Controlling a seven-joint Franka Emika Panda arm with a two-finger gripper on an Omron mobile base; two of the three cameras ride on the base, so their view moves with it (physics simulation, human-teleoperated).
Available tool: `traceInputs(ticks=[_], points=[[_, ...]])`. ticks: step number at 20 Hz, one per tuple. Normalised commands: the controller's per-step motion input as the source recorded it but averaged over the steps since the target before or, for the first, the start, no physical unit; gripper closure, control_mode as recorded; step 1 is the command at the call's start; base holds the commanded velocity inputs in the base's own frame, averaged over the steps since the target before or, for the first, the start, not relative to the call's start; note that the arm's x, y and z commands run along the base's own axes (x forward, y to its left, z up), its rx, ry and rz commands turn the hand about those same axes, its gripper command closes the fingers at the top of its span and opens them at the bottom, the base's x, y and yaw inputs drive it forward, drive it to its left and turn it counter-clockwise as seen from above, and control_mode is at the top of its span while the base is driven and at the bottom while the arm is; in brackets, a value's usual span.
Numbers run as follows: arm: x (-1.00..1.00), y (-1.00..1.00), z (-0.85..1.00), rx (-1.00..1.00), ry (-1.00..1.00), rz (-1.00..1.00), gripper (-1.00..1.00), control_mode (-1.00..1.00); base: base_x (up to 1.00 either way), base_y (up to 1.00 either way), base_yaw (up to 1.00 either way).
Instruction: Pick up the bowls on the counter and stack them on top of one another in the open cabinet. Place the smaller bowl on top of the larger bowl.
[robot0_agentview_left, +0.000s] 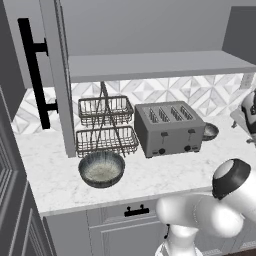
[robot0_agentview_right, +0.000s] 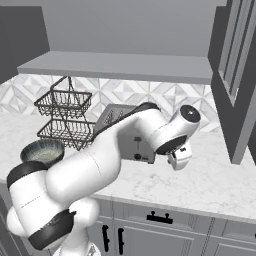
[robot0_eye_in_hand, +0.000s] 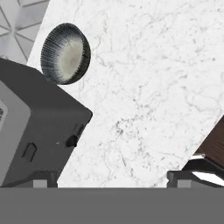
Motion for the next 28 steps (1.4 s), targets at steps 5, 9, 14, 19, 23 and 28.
traceInputs(ticks=[5, 9, 14, 19, 23, 28], points=[[0.20, -0.47, -0.21, 0.03, 0.00, -0.07, -1.00, -1.00, 0.00, 0.00, 0.00], [0.28, -0.32, -0.27, 0.00, 0.00, -0.04, -1.00, -1.00, 0.00, 0.00, 0.00], [0.33, 0.00, -0.23, 0.00, -0.01, -0.01, -1.00, -1.00, 0.00, 0.00, 0.00], [0.41, 0.00, -0.19, 0.01, -0.02, 0.00, -1.00, -1.00, 0.00, 0.00, 0.00], [0.32, -0.12, -0.11, 0.02, 0.00, 0.00, -1.00, -1.00, 0.00, 0.00, 0.00], [0.23, -0.14, -0.09, 0.00, 0.00, 0.06, -1.00, -1.00, 0.00, 0.00, 0.00]])
